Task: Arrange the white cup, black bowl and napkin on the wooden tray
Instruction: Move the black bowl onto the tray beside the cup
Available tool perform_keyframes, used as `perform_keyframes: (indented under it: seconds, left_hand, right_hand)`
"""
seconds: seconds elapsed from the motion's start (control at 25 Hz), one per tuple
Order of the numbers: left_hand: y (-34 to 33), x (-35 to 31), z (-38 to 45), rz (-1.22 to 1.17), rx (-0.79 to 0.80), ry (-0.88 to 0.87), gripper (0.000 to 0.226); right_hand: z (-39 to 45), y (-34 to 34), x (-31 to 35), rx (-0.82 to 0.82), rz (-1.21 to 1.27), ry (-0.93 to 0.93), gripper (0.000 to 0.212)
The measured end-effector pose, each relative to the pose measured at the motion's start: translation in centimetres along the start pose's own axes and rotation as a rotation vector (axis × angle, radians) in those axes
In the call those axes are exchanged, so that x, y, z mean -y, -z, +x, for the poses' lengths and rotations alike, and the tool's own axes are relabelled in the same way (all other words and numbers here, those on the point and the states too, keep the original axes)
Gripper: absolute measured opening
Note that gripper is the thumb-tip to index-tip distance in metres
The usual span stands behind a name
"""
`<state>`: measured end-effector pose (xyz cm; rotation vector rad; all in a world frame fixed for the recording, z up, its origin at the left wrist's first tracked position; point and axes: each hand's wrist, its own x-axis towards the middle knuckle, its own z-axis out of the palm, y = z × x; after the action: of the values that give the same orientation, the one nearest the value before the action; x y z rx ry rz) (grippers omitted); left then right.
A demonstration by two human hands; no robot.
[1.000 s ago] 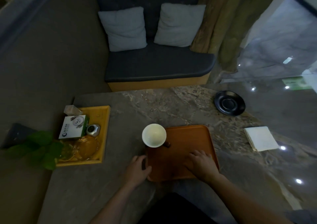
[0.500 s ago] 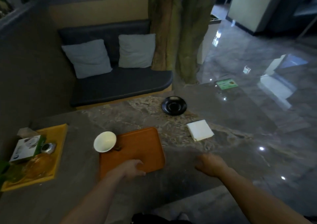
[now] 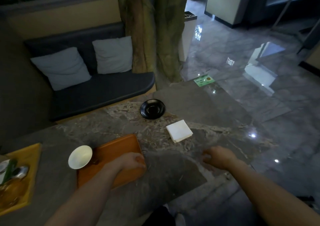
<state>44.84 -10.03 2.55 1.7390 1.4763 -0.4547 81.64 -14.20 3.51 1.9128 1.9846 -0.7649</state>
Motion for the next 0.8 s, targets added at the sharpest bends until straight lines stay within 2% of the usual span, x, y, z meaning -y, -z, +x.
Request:
perform_keyframes:
  seconds: [0.44, 0.64, 0.8]
  left_hand:
    - [6.1, 3.0, 5.0, -0.028, -0.135, 0.025, 0.052]
    - [8.9, 6.3, 8.1, -0.034, -0.102, 0.083, 0.056]
    - [10.7, 7.5, 11.0, 0.023, -0.106, 0.062, 0.061]
  right_hand:
    - [10.1, 4.6, 2.4, 0.036, -0.054, 0.057, 0.031]
    - [15.8, 6.9, 4.8, 0.098, -0.08, 0.065, 0.035]
    - [19.6, 8.0, 6.5, 0.104, -0.12, 0.077, 0.04]
